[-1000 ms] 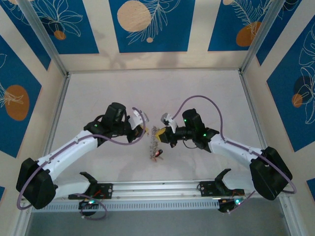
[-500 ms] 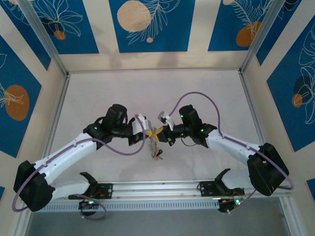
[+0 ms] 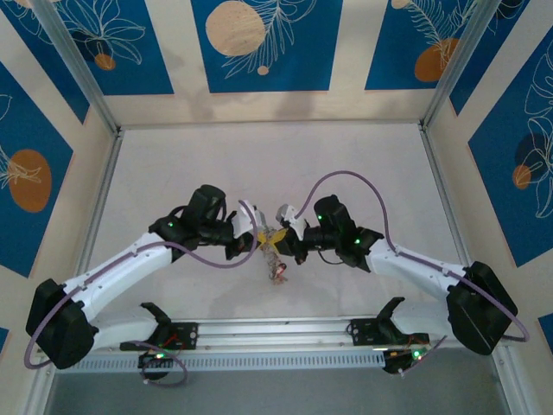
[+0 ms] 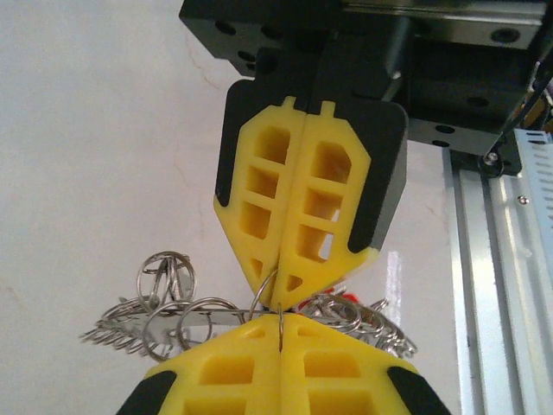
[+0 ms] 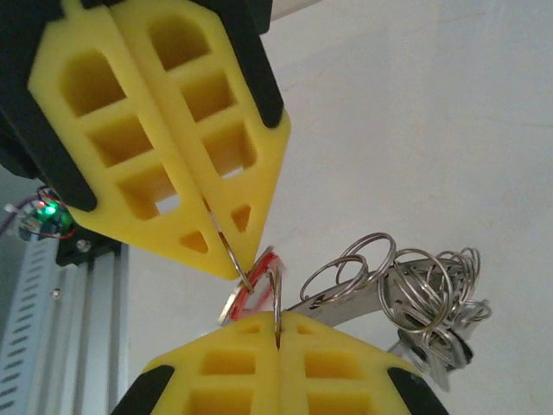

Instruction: Put the keys on the keyring

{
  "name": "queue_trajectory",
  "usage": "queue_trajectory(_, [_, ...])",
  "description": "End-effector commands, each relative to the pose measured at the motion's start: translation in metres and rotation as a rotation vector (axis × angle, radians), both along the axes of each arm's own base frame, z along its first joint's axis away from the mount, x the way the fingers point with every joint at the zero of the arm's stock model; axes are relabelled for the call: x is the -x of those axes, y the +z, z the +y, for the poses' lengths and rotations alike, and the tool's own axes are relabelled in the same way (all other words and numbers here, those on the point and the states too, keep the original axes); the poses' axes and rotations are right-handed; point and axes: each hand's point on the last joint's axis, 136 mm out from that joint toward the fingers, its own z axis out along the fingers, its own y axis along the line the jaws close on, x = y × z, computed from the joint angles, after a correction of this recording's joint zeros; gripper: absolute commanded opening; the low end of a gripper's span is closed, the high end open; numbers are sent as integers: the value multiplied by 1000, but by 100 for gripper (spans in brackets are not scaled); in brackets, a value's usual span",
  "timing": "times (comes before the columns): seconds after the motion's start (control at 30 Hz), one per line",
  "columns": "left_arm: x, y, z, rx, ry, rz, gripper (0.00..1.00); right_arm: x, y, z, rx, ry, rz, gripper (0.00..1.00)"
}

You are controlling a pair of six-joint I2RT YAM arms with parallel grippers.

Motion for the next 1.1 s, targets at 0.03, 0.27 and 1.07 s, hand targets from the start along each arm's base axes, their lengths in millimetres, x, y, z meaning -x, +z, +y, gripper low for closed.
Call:
queue_trajectory(0.03, [10, 7, 0, 22, -17, 98, 0, -7, 19, -1, -35, -29, -157, 0])
queue_trajectory(0.27, [9, 10, 6, 26, 13, 192, 0, -3, 20, -2, -38, -32, -239, 0])
queue_trajectory(1.07, [-9, 4, 5, 33, 80, 238, 0, 18, 21, 9, -28, 65, -356, 0])
